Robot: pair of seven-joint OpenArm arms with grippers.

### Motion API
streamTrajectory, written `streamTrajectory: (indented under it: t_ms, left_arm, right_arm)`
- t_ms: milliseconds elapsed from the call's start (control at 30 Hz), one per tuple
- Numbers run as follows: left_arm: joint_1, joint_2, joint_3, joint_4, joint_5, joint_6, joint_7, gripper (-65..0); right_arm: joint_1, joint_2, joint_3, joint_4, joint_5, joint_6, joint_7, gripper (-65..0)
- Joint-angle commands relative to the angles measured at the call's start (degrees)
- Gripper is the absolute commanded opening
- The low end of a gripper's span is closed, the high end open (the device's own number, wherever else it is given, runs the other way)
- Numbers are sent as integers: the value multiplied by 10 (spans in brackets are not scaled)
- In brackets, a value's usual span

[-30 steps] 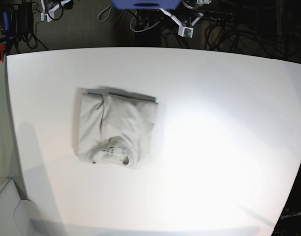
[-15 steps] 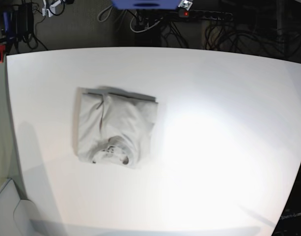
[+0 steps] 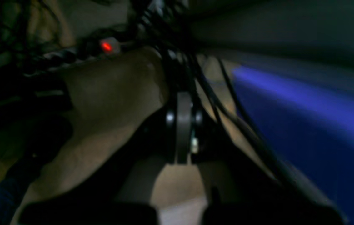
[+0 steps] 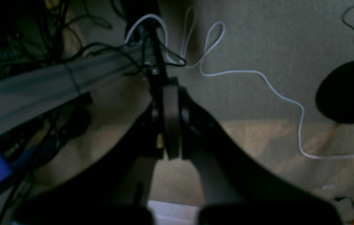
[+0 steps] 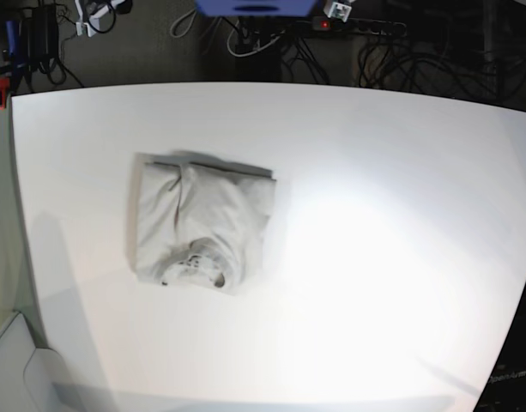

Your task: Layout the t-shirt on the table in an organized manner, then fold the t-shirt properly

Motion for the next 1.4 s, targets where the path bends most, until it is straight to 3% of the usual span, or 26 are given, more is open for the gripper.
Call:
streamTrajectory:
  t_ms: [0, 667, 1200, 1367]
  left_arm:
    - [11, 2, 1, 11, -3, -5, -5, -649]
    - [11, -10, -1, 12, -3, -5, -5, -649]
    - [2, -11, -68, 10, -3, -5, -5, -649]
    - [-58, -23, -114, -94, -1, -10, -5, -649]
  right_arm:
    - [-5, 6, -2, 3, 3, 8, 6, -650]
    - [-5, -1, -8, 3, 3, 8, 6, -650]
    - [8, -2, -38, 2, 3, 8, 4, -650]
    - [9, -8, -39, 1, 3, 8, 5, -650]
